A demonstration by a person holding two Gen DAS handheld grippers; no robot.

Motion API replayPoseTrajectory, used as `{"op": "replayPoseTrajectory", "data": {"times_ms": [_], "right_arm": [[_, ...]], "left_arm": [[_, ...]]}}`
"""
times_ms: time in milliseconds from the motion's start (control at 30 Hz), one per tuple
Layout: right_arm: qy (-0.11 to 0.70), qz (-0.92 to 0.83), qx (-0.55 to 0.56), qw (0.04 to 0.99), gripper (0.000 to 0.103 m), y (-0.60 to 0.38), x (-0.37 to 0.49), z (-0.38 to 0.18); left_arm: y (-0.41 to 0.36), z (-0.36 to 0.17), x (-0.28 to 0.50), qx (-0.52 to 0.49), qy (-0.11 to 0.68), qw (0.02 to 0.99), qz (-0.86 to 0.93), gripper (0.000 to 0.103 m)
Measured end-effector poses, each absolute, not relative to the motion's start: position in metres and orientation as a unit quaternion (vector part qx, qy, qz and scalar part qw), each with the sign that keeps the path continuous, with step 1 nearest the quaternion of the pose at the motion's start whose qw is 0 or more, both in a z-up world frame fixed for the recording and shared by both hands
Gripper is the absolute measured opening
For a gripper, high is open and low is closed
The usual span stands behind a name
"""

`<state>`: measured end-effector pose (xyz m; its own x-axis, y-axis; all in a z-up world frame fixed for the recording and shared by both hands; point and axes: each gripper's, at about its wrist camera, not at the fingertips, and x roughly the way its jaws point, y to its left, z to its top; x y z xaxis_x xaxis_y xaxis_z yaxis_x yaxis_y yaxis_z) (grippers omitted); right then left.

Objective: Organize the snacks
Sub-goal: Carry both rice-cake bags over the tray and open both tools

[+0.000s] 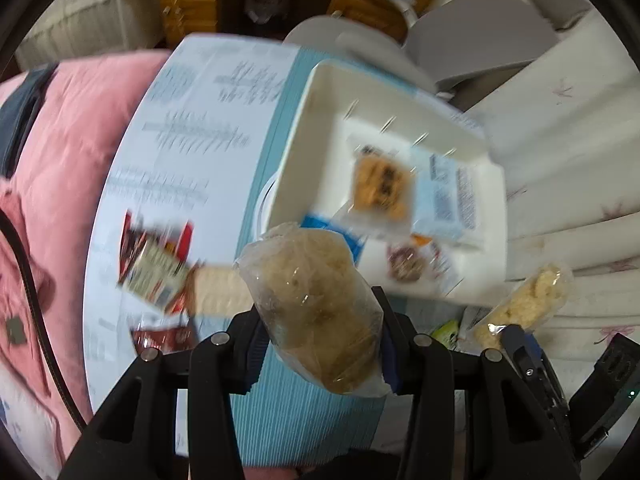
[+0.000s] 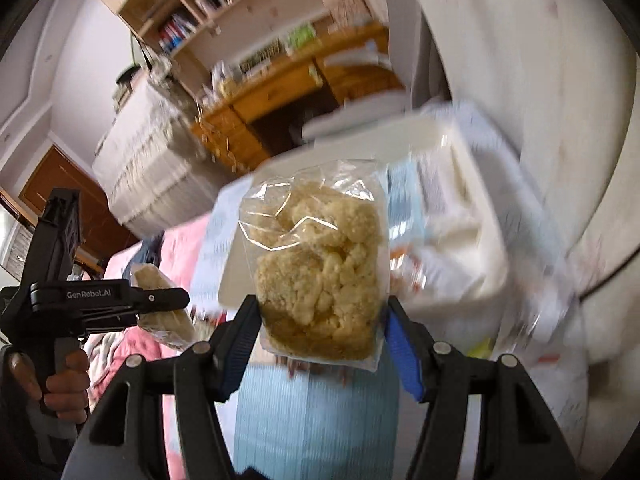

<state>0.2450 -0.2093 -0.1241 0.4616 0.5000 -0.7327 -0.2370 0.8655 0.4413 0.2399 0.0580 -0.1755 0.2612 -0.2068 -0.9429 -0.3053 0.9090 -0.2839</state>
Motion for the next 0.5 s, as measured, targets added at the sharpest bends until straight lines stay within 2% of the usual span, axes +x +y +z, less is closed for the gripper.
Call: {"op": "replayPoseTrajectory", "data": {"times_ms": [267, 333, 367, 400, 433, 500], "right_arm": [[0.431, 0.203, 0.136, 0.869, 0.062, -0.228, 0.263, -0.106], [0.437, 0.202, 0.141, 0.865, 0.062, -0.233, 0.269, -0.108], [0.445, 0.199, 0.143, 0.861, 0.063, -0.235, 0.272, -0.111], [0.452, 0.194, 0.144, 0.859, 0.067, -0.236, 0.274, -0.114], [0.455, 0.188, 0.147, 0.858, 0.076, -0.238, 0.274, -0.118], [0.454, 0.181, 0.159, 0.858, 0.082, -0.245, 0.275, -0.120]], "left_arm": [[0.035, -0.154, 0.272, -0.207, 0.545, 0.812, -0.022, 0.045], [0.028, -0.153, 0.276, -0.200, 0.537, 0.819, -0.036, 0.060], [0.025, -0.153, 0.278, -0.195, 0.533, 0.822, -0.035, 0.078], [0.022, -0.152, 0.278, -0.191, 0.528, 0.827, -0.031, 0.084], [0.020, -0.152, 0.277, -0.189, 0.524, 0.830, -0.030, 0.084], [0.016, -0.154, 0.277, -0.186, 0.526, 0.829, -0.032, 0.084]]}}
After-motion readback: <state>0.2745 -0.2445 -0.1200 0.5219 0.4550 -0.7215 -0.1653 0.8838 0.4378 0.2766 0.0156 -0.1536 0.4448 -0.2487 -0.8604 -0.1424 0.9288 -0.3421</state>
